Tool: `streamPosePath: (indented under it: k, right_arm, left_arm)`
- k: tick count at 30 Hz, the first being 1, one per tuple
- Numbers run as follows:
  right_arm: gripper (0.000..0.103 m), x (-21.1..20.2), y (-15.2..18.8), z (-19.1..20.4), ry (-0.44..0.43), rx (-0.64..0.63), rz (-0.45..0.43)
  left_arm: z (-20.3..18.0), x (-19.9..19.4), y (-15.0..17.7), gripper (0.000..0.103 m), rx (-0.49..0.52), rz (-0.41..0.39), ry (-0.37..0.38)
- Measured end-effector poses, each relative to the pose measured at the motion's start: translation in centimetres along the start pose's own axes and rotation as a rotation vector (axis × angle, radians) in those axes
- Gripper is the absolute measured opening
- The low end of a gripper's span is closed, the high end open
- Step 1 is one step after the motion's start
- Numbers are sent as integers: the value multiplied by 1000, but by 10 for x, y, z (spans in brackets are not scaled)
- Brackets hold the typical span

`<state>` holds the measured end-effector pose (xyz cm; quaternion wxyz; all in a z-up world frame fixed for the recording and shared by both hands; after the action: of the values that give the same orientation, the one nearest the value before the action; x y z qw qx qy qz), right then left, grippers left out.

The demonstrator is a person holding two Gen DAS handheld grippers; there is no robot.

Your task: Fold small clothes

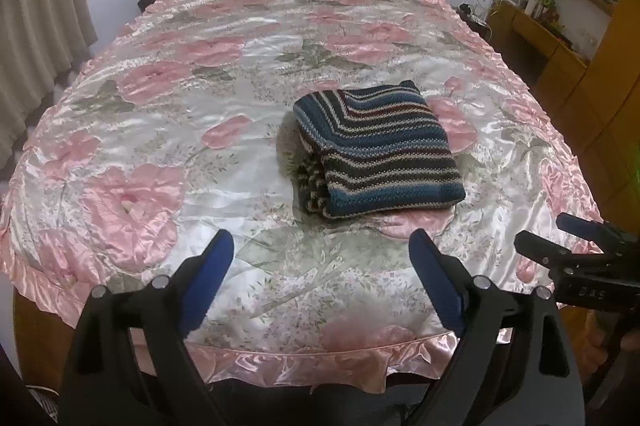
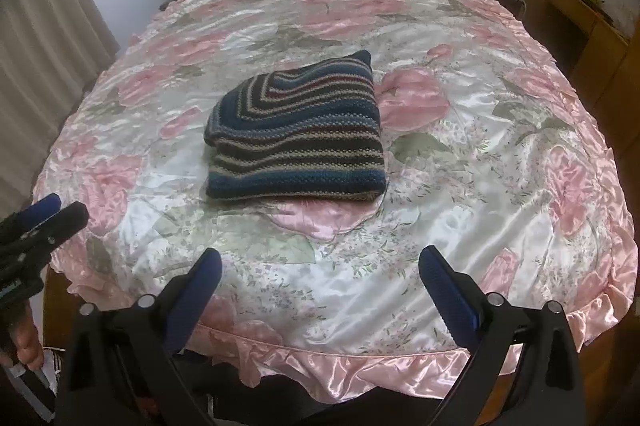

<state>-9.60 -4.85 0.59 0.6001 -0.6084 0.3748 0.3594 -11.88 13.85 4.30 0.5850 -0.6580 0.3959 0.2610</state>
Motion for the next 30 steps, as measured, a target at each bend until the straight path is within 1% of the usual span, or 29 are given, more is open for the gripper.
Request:
streamPosePath:
  k: [8,23,30]
  right_arm:
    - [99,-4,0,5,6,-2,5]
    - [99,0,1,3,25,1,15]
    - [99,0,-1,3,23,-3,8]
  left_arm:
    - [0,-6,5,90,6,6,-20]
    - [7,15,5,90,-6,36,-43]
    - [10,18,5,90,-10,45,-53]
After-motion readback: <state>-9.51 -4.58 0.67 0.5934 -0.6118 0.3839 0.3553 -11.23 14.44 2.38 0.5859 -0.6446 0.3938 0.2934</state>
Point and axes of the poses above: each gripper's, at about its wrist camera, not at the fingertips, and x roughly the way its jaws point, z to its left, y to its underside, the point moved 4 cm from there along x, roughly the way its jaws point, and after that the axes turned 7 degrees about y, right-handed, at the moved point
